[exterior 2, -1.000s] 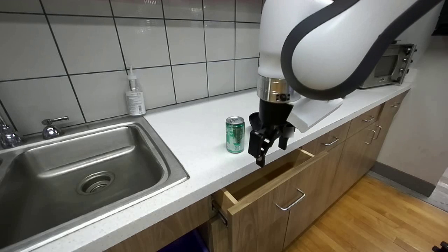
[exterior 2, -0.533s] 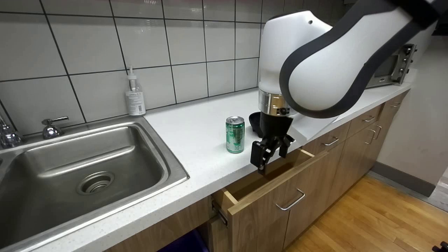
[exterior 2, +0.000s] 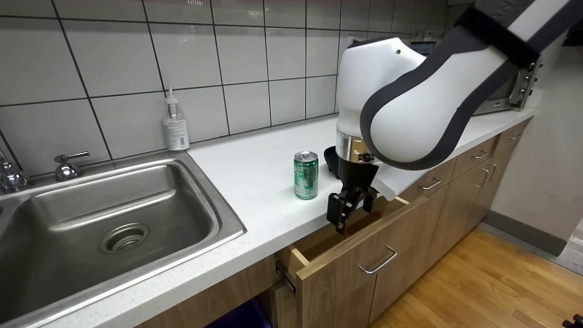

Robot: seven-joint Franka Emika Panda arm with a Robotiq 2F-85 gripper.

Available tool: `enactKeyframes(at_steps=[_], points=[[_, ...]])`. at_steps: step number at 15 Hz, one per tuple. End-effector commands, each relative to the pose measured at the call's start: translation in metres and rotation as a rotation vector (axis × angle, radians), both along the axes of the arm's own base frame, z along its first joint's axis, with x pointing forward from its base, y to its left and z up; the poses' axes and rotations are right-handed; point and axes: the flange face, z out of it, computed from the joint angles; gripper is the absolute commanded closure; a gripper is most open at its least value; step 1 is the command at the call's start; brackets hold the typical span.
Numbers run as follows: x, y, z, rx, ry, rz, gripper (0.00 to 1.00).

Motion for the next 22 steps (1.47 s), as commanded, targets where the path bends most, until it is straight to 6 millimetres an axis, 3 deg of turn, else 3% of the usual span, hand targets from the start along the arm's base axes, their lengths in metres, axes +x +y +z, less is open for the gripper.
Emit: enactKeyframes(at_steps=[1,22], points=[[0.011,0.000,-0.007,-0.010,-0.013,-0.010,0.00],[0.023,-0.001,-0.047,-0.009,-0.054,-0.041,0.00]])
